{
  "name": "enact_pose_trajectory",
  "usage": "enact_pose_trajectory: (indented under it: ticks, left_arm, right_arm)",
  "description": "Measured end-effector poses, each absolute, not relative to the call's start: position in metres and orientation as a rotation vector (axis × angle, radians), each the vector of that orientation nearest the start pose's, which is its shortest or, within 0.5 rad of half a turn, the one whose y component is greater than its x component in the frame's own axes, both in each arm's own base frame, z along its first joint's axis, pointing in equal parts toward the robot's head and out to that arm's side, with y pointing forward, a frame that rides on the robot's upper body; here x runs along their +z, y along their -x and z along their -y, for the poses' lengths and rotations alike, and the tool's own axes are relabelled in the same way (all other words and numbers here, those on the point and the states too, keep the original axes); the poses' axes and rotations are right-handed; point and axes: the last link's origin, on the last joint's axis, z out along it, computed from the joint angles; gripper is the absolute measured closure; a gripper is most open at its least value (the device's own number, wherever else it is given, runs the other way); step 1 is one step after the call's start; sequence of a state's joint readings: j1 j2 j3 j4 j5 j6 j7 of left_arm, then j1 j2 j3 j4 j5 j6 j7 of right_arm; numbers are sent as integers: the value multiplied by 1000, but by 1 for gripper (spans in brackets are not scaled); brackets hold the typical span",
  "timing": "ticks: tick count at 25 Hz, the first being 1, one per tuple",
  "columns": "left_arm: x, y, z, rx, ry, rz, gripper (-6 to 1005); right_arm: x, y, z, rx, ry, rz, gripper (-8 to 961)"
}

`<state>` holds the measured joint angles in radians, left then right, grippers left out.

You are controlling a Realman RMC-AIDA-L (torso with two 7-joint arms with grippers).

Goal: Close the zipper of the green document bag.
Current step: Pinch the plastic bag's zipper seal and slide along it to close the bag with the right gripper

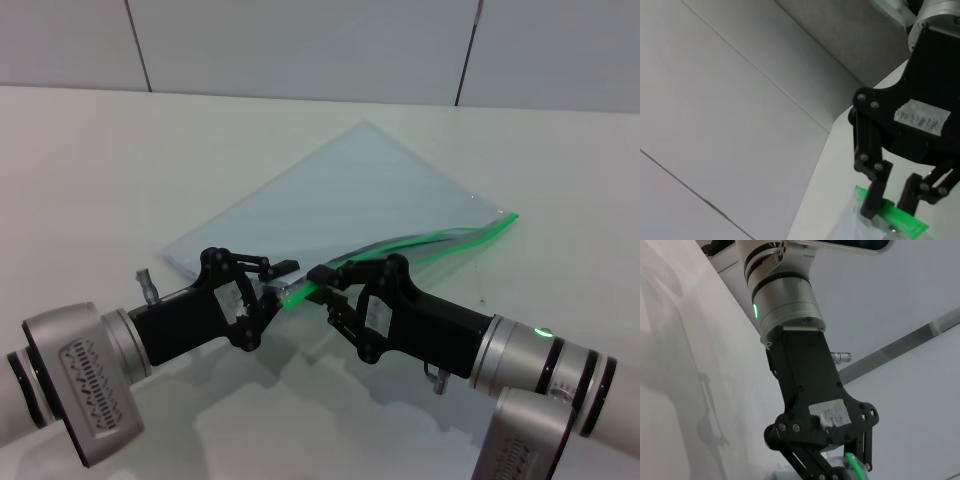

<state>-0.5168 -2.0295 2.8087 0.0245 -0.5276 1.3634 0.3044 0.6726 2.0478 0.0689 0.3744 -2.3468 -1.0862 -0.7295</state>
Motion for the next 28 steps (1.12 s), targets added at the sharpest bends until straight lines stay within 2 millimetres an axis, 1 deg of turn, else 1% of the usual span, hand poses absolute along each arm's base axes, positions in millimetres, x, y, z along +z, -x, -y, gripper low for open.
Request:
enact_pose_trajectory:
  ticks: [2,8,12,16,22,28]
  left_arm:
    - [-65,293,-291,-428,2250,-595,945]
    - [-65,293,-291,-427,2249,-595,945]
    - [-65,293,-291,-426,2250,-594,944]
    - [-66,294,-289,-426,2258,-598,944]
    - [-66,294,-288,-427,2265,-596,944]
    - [-67,295,-287,-428,2269,-599,944]
  right_arm:
    - [-138,-206,-297,419,2195,1006,742]
    - [-139,-205,-296,420,2194,1012,873]
    - [-143,-205,-294,393,2191,1031,873]
    - [-145,-206,-297,359,2192,1020,874]
    - [-138,-210,-302,337,2164,961,873]
    - [-130,-220,-308,287,2123,892,873]
